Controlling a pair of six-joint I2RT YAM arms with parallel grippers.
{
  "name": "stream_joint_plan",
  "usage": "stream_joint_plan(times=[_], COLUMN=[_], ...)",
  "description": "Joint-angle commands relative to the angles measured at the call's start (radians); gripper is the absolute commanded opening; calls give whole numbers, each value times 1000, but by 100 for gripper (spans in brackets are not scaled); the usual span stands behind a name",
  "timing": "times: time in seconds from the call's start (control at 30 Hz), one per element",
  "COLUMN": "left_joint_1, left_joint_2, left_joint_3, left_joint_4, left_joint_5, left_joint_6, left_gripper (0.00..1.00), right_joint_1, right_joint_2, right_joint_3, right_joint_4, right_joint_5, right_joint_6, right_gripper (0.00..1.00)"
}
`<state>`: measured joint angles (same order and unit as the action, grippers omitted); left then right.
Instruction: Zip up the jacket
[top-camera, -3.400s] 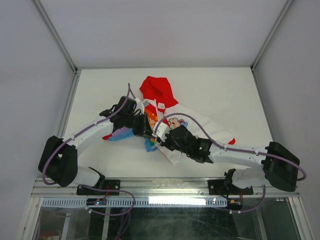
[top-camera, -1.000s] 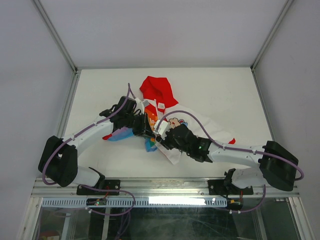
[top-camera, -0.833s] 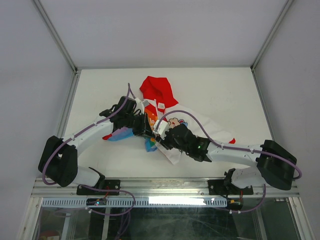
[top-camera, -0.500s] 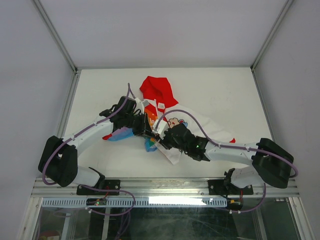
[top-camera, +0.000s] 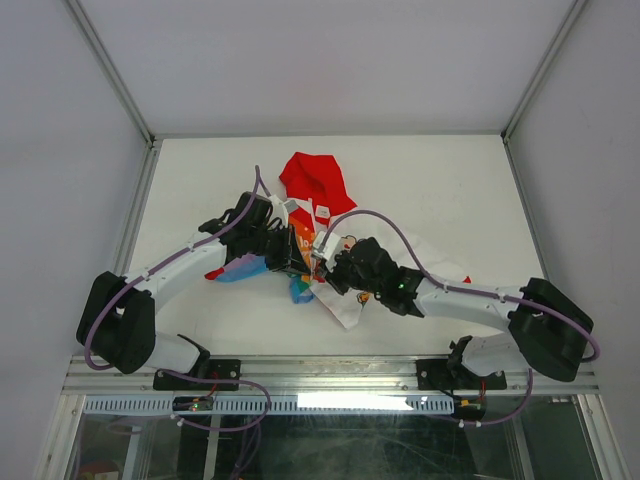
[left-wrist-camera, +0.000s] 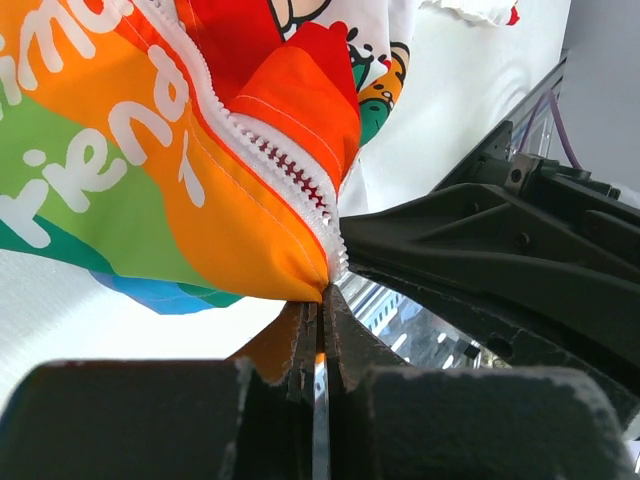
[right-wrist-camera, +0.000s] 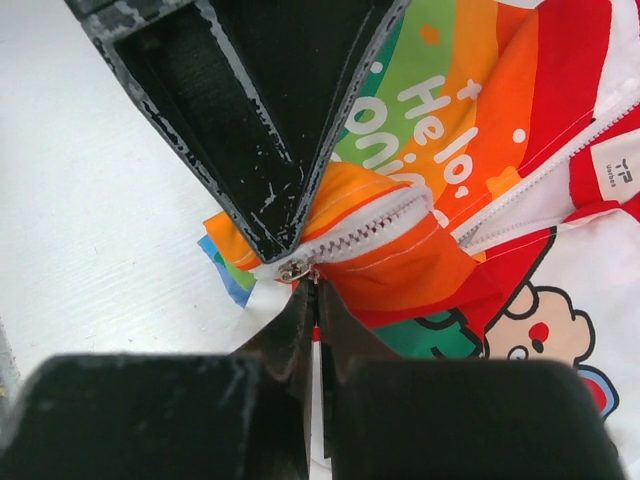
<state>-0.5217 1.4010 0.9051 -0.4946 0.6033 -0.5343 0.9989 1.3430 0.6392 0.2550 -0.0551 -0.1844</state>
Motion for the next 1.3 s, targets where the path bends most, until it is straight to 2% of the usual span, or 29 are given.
stream_joint_plan(times=[0.0, 0.23, 0.37, 0.53, 0.63, 0.77, 0.87, 1.0, 1.27], left_joint_1=[2, 2, -7, -13, -3, 1, 5, 9, 8], left_joint_2=[-23, -10, -8, -34, -88, -153, -206, -285, -430], left_joint_3=[7, 41, 53, 66, 56, 5, -39, -96, -218], left_joint_4=[-62, -155, -162, -170, -120, -50, -31, 4, 51], left_joint_5=[-4, -126, -132, -204, -223, -245, -294, -343, -416], left_joint_6=[17, 84, 98, 62, -21, -150, -242, -336, -520], left_gripper=[0, 0, 0, 0, 22, 37, 44, 48, 49], right_joint_1=[-50, -124, -150, -160, -159, -159, -158, -158, -158], right_joint_2=[-72, -90, -53, 26, 58, 84, 101, 125, 153], right_joint_3=[20, 115, 169, 274, 298, 301, 308, 320, 341], right_joint_4=[2, -163, -210, -306, -312, -267, -236, -204, -170], right_joint_5=[-19, -160, -233, -374, -403, -427, -452, -465, -451], right_joint_6=[-4, -36, -27, 5, 51, 117, 167, 239, 338], right_gripper=[0, 0, 0, 0, 0, 0, 0, 0, 0])
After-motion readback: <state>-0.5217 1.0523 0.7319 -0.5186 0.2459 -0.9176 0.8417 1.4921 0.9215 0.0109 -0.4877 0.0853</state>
